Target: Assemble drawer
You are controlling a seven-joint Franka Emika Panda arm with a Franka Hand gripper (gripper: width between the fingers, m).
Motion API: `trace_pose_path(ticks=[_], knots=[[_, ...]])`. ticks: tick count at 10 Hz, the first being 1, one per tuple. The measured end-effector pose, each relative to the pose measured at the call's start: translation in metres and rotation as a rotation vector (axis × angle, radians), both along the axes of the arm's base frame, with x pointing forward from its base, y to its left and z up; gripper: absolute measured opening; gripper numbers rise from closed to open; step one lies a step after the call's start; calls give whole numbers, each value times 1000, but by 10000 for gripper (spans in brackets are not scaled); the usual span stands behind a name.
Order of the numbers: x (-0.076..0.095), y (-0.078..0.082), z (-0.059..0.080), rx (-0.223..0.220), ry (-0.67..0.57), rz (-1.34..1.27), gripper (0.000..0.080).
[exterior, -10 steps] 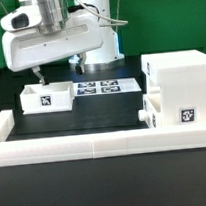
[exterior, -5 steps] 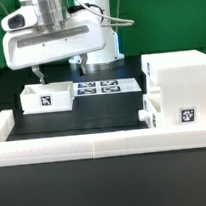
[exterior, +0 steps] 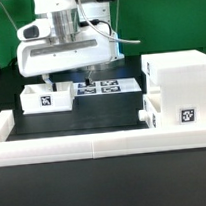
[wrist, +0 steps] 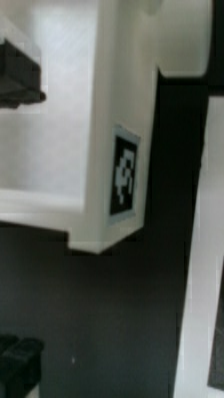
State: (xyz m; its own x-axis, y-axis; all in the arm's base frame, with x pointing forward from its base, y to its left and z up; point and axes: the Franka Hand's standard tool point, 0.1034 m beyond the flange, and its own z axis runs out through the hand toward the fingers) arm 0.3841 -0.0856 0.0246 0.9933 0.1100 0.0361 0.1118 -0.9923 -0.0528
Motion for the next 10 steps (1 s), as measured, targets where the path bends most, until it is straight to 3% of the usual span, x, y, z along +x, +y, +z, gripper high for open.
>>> trace_pose_path(ticks=[4,9,10], knots=[[-2,-1,-18,-9,-17,10,648],[-1,-6,-19,-10,-18,15,636],[-1,-6,-19,-10,-18,15,468]])
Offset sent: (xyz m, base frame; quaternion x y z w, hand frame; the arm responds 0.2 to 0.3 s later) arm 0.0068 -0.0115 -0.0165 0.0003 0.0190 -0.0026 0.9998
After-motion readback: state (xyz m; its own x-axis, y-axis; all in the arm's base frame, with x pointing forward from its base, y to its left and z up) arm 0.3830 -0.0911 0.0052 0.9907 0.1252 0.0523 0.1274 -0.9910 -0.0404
